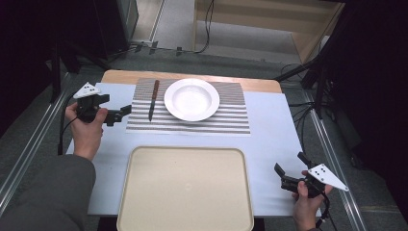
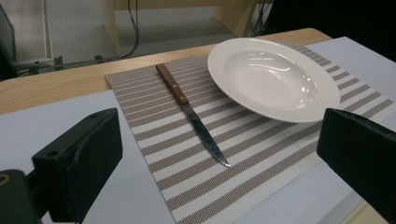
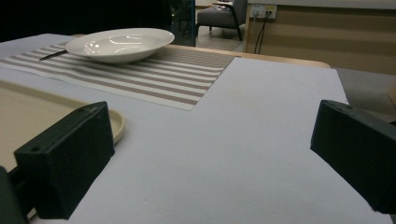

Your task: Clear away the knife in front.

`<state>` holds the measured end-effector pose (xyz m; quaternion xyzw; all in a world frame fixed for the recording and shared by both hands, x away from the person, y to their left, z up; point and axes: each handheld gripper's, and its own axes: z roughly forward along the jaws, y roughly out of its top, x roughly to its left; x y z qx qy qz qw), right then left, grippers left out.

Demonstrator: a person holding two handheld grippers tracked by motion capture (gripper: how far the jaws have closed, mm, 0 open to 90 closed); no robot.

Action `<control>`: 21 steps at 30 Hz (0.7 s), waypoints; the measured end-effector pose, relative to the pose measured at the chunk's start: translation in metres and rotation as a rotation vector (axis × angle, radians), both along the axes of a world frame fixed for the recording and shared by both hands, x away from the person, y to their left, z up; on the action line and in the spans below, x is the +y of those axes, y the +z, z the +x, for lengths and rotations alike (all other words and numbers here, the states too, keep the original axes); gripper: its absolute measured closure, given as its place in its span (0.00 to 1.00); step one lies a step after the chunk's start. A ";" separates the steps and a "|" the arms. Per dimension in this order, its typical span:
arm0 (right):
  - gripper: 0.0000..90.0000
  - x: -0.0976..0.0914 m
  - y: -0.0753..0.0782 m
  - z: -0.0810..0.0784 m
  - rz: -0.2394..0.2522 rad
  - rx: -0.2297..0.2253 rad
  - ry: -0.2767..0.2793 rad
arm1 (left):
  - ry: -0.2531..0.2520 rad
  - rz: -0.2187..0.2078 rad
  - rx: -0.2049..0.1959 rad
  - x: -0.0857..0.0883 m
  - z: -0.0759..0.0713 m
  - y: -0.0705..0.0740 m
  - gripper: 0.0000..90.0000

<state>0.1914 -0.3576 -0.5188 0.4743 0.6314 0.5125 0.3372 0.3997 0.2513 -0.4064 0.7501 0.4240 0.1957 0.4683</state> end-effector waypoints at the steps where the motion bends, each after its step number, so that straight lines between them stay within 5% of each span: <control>1: 0.00 0.000 0.000 0.000 0.000 0.000 0.000 | 0.000 0.000 0.000 0.000 0.000 0.000 0.00; 17: 0.00 0.003 0.001 -0.001 -0.023 0.005 0.021 | -0.010 0.023 0.059 -0.035 0.041 -0.005 0.05; 21: 0.00 0.003 0.001 -0.001 -0.026 0.006 0.027 | -0.005 0.055 0.091 -0.046 0.053 -0.010 0.09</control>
